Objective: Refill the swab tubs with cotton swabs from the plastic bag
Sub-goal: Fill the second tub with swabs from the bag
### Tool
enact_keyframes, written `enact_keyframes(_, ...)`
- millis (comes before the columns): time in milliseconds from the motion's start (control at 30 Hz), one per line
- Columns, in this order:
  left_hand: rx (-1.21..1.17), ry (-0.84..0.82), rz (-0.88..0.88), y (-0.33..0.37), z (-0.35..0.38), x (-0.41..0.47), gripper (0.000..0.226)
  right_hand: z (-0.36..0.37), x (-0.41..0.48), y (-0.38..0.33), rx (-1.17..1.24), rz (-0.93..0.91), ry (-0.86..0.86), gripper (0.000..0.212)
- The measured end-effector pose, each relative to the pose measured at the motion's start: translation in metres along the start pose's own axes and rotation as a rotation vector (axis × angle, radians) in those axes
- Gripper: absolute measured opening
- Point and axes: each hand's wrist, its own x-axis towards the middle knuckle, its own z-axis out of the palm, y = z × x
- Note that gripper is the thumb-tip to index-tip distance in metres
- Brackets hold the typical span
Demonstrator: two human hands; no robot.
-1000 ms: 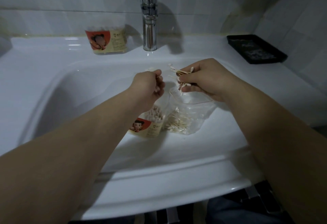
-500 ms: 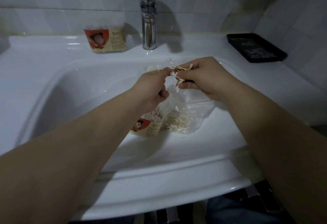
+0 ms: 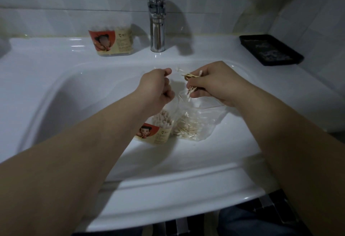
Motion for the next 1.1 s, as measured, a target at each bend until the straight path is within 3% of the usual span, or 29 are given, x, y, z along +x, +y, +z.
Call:
enact_keyframes(200, 0.332, -0.112, 0.086, -0.005, 0.004, -0.006, 0.038, 0.002, -0.001, 0.000, 0.024, -0.013, -0.042, 0.013)
enact_keyframes(300, 0.384, -0.097, 0.116, -0.013, 0.007, -0.010, 0.032, 0.004, 0.001, 0.003, 0.000, -0.019, -0.050, 0.012)
enact_keyframes(633, 0.155, -0.057, 0.007, -0.016, 0.006, -0.005, 0.023, 0.011, 0.003, 0.005, -0.152, -0.089, -0.045, 0.011)
enact_keyframes(900, 0.110, -0.080, 0.055, -0.013, 0.007, -0.002, 0.016, 0.008, 0.002, 0.002, -0.108, -0.054, -0.078, 0.020)
enact_keyframes(1100, 0.057, -0.006, 0.056, -0.014, 0.009, -0.003, 0.021, 0.008, -0.001, 0.000, -0.118, -0.036, -0.104, 0.021)
